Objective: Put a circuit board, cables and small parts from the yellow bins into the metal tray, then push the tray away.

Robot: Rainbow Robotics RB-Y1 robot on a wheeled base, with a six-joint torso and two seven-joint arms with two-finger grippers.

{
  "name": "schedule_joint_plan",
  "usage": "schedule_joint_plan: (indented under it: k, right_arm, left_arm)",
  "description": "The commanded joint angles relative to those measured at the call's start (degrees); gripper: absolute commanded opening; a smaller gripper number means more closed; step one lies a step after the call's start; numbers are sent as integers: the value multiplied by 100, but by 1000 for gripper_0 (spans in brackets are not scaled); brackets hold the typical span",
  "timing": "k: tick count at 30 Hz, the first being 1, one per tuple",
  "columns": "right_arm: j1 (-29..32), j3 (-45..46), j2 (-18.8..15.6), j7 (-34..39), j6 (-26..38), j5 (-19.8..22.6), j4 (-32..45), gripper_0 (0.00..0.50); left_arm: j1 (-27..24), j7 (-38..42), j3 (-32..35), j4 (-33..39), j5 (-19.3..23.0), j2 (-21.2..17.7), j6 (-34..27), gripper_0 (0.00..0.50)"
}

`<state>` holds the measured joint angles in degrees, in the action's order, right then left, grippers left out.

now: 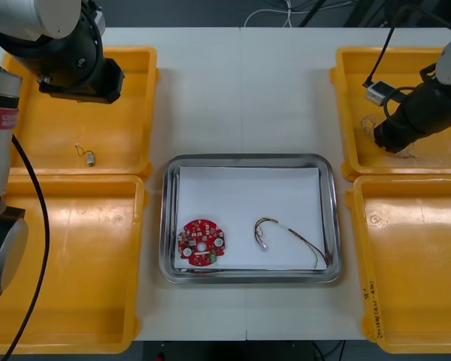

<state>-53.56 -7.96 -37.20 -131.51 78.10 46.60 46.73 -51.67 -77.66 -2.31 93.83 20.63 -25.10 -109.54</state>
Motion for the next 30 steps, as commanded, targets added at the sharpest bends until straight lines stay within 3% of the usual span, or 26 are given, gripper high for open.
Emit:
schedule_joint_plan:
  k: [1, 16, 21, 30]
  right_arm:
    - [-260, 260, -218, 29, 302, 34, 328, 0]
    - [-278, 690, -437, 213, 1444, -169, 1224, 0]
    - [-286, 778, -490, 345, 1805, -239, 1567, 0]
    - [-286, 936, -578, 1233, 2526, -388, 2367, 0]
  left_arm:
    - [-238, 225, 108, 320, -217, 365, -46, 0]
    - [25, 463, -226, 487, -903, 1104, -46, 0]
    - [315, 612, -429, 759, -912, 1191, -46, 0]
    - [781, 1157, -921, 1216, -859, 1279, -46, 0]
